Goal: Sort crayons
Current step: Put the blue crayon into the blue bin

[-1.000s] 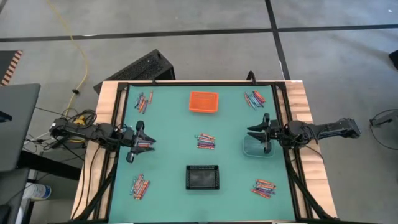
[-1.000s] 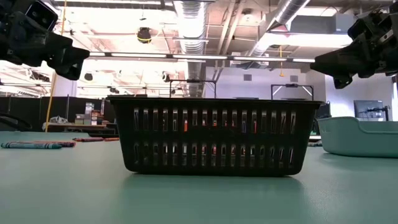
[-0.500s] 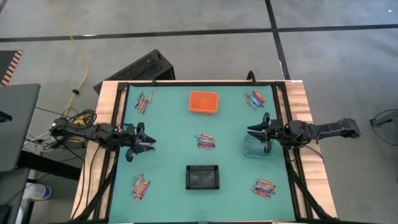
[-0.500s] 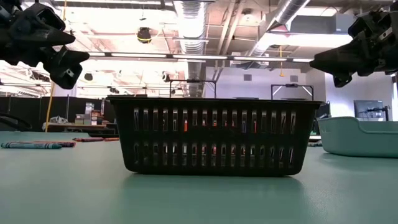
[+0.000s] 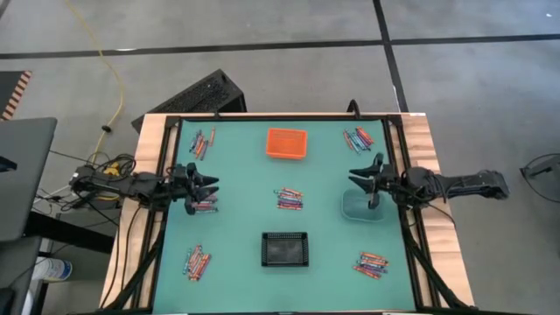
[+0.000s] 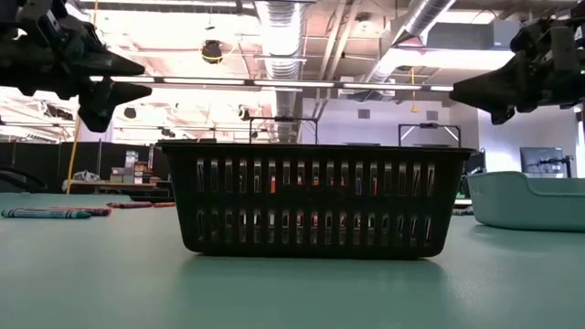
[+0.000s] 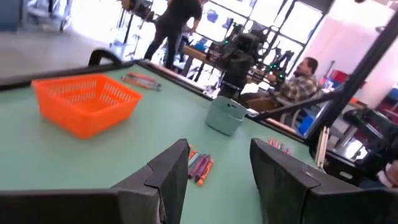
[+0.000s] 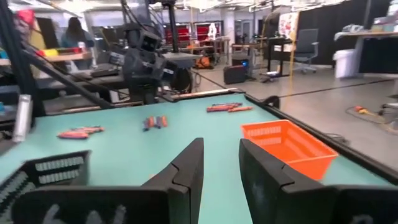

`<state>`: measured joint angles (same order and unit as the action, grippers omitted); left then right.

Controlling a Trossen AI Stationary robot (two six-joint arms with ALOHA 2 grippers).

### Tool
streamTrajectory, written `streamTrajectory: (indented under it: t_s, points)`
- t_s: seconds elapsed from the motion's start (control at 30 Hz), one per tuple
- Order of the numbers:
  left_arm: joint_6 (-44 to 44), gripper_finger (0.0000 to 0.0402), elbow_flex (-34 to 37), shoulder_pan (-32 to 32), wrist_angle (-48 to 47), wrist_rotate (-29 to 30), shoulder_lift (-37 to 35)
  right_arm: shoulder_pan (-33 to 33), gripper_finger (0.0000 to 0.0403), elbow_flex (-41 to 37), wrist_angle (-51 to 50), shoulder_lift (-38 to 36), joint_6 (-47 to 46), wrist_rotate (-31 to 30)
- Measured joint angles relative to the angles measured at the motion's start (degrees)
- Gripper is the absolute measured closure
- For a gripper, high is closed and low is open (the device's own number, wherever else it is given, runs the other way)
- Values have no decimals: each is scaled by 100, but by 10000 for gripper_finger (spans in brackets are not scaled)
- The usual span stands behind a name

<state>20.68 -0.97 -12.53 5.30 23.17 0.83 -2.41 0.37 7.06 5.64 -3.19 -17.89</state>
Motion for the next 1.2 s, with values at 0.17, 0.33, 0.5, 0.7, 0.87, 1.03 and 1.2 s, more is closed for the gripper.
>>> streamTrajectory:
  t_s: [0.17, 0.33, 0.5, 0.7, 0.87, 1.03, 1.2]
  points:
    - [-643, 239, 0, 106, 990, 85, 628, 451, 287, 134, -22, 359, 213, -24]
    - [-1159, 239, -40, 540, 1817, -83, 1921, 1153, 287, 465, -23, 1151, 215, -177]
    - [-1788, 239, -300, 1011, 2265, -149, 3067, 1719, 287, 1015, -100, 2429, -67, -176]
    - [-2195, 239, -380, 1349, 2696, -187, 3950, 2579, 287, 2358, -1723, 4233, -782, -313]
    - [-2491, 239, -382, 1549, 2771, -149, 4406, 3280, 287, 3447, -2555, 5566, -789, -208]
    - [-2827, 239, -385, 1895, 3198, -206, 4769, 3718, 287, 4188, -2953, 6415, -684, 183]
    - [-3119, 239, -387, 2384, 3599, -753, 5111, 4507, 287, 4465, -3614, 6904, -595, 1016]
